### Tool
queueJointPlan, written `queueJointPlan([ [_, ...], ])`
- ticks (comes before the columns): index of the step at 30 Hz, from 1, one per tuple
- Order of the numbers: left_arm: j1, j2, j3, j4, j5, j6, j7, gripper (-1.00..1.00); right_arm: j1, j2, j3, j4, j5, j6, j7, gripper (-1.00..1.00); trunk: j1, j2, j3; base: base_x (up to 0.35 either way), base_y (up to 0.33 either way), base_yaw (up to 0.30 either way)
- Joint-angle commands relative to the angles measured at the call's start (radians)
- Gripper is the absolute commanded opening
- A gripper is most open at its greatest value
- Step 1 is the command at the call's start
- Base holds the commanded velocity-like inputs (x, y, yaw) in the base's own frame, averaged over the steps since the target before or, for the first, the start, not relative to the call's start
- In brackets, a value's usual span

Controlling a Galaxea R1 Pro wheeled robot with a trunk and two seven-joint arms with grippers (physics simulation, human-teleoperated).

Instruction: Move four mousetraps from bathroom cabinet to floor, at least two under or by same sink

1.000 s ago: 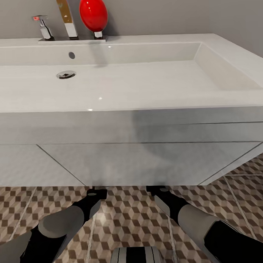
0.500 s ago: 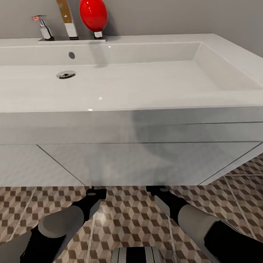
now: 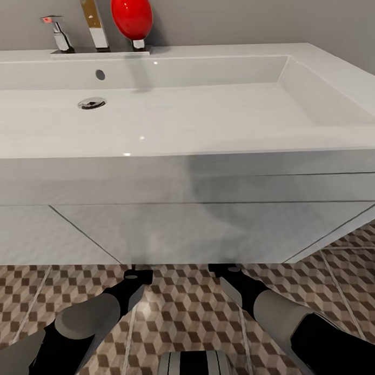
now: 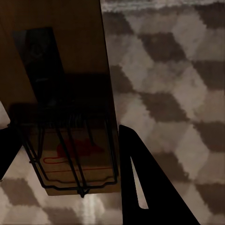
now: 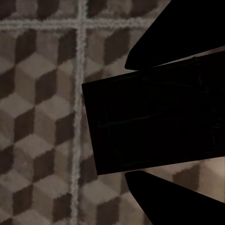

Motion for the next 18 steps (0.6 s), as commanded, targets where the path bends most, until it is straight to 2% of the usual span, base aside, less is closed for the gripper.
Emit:
queueJointPlan([
  [1,0.0,0.0,-0.008,0.0,0.004,0.002,0.003,-1.0,-0.033,0.0,0.01,-0.001,-0.004,0.0,-0.005,-1.0,0.0,-0.001,-0.004,0.0,0.0,0.0],
  [18,0.0,0.0,-0.007,0.001,0.004,0.003,0.003,-1.0,-0.033,0.0,0.01,-0.001,-0.004,0.0,-0.005,-1.0,0.008,-0.004,-0.07,0.0,0.0,0.0],
])
